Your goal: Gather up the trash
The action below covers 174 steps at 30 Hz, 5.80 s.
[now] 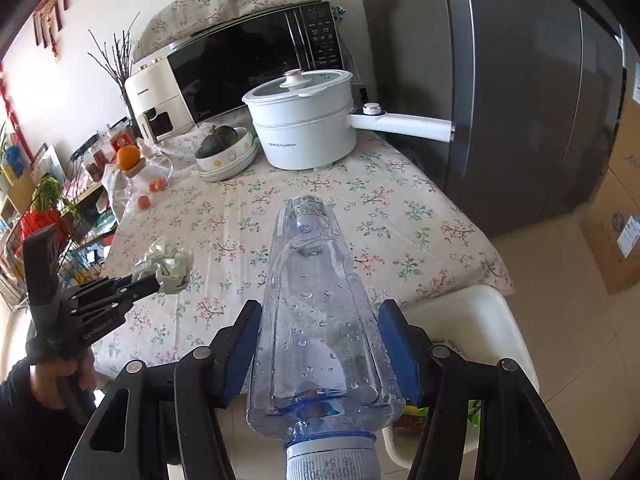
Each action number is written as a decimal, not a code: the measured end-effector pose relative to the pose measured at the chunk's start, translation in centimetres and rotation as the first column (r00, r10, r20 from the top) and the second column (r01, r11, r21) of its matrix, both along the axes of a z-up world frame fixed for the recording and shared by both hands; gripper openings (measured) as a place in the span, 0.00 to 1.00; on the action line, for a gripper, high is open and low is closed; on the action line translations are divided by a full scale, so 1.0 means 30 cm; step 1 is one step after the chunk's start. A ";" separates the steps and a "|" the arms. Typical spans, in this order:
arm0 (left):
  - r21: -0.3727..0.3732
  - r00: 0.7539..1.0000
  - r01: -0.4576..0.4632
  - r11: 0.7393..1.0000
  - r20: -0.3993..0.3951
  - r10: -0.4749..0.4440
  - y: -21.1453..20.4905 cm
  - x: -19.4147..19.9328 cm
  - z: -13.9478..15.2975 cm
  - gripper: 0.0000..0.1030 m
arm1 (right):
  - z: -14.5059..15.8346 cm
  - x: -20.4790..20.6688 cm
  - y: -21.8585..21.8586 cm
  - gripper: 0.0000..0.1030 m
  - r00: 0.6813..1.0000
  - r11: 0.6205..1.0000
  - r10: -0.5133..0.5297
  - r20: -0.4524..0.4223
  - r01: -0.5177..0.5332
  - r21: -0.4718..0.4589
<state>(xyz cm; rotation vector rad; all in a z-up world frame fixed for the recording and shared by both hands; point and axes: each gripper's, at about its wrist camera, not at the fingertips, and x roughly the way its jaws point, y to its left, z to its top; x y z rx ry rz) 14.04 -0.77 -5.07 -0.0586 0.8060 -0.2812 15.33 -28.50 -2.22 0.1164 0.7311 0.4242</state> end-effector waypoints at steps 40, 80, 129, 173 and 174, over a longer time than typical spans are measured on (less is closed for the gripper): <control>0.053 0.925 0.377 0.925 -0.079 -0.372 -0.687 0.152 -0.268 0.45 | -0.332 0.002 -0.444 0.60 0.932 0.966 -0.255 -0.258 0.232 -0.114; 0.081 0.999 -0.033 0.996 -0.018 0.035 -0.094 -0.114 0.031 0.99 | -0.088 -0.065 -0.104 0.88 0.972 0.970 -0.237 0.001 0.236 -0.061; 0.104 0.940 -0.302 0.948 0.197 0.278 -0.018 -0.457 0.194 0.99 | -0.008 -0.492 0.084 1.00 0.914 0.948 -0.291 0.283 0.314 -0.041; 0.116 0.946 -0.287 0.951 0.189 0.263 -0.072 -0.460 0.186 0.99 | -0.017 -0.491 0.085 1.00 0.909 0.942 -0.306 0.283 0.332 -0.052; 0.115 0.946 -0.287 0.951 0.189 0.263 -0.071 -0.460 0.186 0.99 | -0.018 -0.491 0.085 1.00 0.909 0.942 -0.306 0.283 0.333 -0.052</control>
